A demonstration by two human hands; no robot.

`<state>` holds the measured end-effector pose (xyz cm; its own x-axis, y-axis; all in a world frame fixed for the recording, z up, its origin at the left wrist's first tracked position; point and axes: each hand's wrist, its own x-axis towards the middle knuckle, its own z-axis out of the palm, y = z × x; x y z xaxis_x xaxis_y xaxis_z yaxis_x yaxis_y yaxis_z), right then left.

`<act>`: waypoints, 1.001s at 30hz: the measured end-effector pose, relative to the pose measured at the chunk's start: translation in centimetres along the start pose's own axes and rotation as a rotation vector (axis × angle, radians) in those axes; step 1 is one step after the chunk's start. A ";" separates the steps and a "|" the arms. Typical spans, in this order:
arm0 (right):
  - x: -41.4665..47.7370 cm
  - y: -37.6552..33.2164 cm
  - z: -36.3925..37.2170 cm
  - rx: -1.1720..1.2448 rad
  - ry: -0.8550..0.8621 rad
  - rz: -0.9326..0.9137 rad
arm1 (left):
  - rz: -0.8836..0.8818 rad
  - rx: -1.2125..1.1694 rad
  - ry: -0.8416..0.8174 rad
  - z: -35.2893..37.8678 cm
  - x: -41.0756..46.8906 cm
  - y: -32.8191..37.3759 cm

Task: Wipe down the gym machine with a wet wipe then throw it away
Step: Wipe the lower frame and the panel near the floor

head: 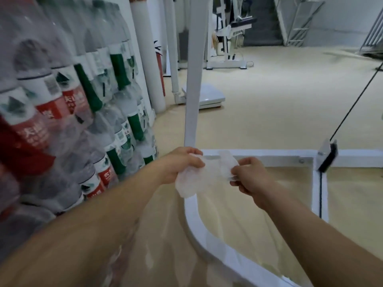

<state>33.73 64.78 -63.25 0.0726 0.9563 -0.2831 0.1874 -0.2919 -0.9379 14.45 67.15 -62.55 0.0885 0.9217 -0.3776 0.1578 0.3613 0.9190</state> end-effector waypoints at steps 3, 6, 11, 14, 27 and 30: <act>0.5 -0.6 -0.1 -0.051 0.019 -0.075 | 0.054 0.249 0.121 -0.8 1.9 1.5; 2.5 -0.7 0.6 -0.108 0.026 -0.092 | 0.181 0.523 0.261 -1.3 4.6 1.3; 7.4 0.0 3.9 -0.218 0.014 -0.093 | 0.234 0.704 0.482 -2.6 9.3 -0.8; 10.5 0.1 6.2 -0.273 -0.036 -0.098 | 0.154 0.634 0.516 -4.2 12.7 -2.7; 19.7 2.3 12.8 -0.220 -0.243 0.132 | -0.072 0.345 0.563 -5.9 23.5 -8.8; 22.4 2.3 13.4 0.062 -0.212 0.221 | 0.005 0.220 0.578 -5.7 25.9 -8.0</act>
<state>22.68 85.69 -74.43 -0.1020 0.8534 -0.5111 0.1289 -0.4981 -0.8575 9.91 88.92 -79.08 -0.4480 0.8727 -0.1941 0.3634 0.3761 0.8523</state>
